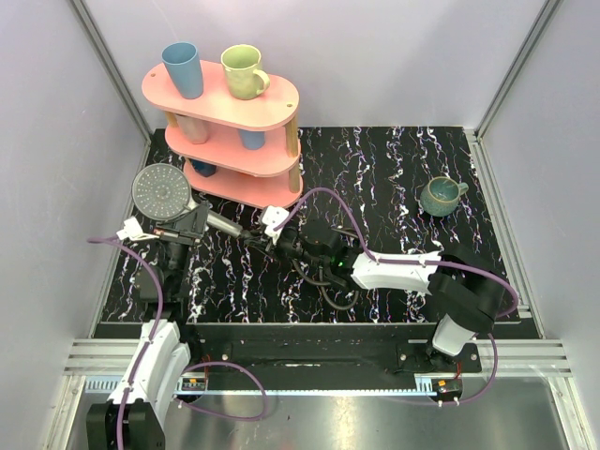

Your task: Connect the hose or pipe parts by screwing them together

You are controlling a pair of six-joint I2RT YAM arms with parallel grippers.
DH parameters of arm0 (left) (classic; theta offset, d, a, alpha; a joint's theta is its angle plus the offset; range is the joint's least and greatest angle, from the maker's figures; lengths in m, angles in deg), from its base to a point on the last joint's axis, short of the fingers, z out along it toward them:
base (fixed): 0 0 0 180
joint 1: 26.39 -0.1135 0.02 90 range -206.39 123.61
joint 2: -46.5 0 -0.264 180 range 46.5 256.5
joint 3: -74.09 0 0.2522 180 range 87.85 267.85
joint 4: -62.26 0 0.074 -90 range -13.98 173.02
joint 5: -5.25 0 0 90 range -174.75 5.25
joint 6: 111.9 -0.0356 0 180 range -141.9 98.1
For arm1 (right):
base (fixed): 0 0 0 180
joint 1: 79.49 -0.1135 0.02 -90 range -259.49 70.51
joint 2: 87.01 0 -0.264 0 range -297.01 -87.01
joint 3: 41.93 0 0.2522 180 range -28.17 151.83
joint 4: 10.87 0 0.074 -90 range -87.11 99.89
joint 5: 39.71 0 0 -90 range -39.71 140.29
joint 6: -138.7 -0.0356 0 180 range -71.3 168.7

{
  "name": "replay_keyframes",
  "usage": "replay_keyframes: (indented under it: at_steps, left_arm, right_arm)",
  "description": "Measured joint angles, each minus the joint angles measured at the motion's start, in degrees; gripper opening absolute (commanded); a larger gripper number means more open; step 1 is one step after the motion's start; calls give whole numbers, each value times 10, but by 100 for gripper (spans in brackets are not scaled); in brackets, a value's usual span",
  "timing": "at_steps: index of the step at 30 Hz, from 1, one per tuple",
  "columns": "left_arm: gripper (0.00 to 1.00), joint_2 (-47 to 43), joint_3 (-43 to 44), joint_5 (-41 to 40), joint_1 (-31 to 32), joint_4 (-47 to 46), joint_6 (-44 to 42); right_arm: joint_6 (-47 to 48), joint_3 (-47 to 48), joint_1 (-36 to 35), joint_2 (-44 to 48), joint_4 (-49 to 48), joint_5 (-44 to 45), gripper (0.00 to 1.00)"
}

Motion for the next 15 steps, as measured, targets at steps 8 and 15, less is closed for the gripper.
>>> replay_keyframes:
  at_steps: [8,15]
  left_arm:
    - [0,-10,0,2,0,4,0]
    - [0,-10,-9,-1,0,7,5]
  right_arm:
    - [-9,-9,0,7,-12,-4,0]
    - [-11,-18,0,15,-14,-3,0]
